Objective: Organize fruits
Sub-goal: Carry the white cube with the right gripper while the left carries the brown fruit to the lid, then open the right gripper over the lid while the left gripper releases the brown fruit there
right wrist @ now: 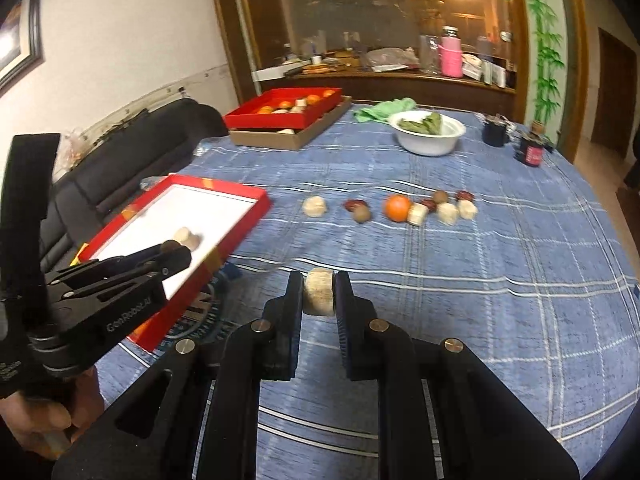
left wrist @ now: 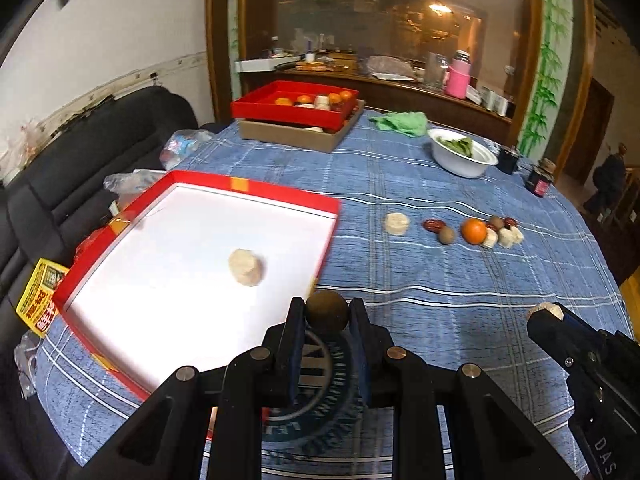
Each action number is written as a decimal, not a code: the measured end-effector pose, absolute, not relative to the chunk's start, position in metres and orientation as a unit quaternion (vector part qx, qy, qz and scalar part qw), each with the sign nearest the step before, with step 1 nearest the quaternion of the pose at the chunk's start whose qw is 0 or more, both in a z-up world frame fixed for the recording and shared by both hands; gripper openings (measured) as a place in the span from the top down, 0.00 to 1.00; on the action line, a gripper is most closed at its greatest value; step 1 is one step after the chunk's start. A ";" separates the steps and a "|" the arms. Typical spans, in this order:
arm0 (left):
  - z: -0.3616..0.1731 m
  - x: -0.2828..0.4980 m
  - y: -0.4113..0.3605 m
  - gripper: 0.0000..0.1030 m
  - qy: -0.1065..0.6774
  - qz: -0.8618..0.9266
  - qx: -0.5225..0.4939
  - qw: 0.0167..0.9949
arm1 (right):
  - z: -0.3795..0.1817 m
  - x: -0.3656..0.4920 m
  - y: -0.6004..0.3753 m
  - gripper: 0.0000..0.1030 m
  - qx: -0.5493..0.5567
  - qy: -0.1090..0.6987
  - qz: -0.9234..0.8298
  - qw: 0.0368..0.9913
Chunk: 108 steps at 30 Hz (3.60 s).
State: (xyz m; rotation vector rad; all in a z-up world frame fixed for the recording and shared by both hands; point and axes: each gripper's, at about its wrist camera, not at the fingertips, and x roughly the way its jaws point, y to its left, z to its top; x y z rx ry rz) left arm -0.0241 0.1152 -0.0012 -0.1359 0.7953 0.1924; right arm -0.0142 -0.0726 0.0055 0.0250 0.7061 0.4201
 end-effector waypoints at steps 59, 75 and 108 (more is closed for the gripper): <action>-0.052 0.012 0.311 0.80 0.441 0.261 -0.117 0.851 | -0.038 0.035 0.144 0.85 -0.066 0.400 0.343 0.847; -0.050 0.018 0.308 0.80 0.440 0.262 -0.105 0.853 | -0.040 0.036 0.138 0.85 -0.058 0.402 0.343 0.847; -0.052 0.006 0.309 0.32 0.470 0.275 -0.157 0.824 | -0.028 0.023 0.117 0.31 -0.041 0.400 0.350 0.846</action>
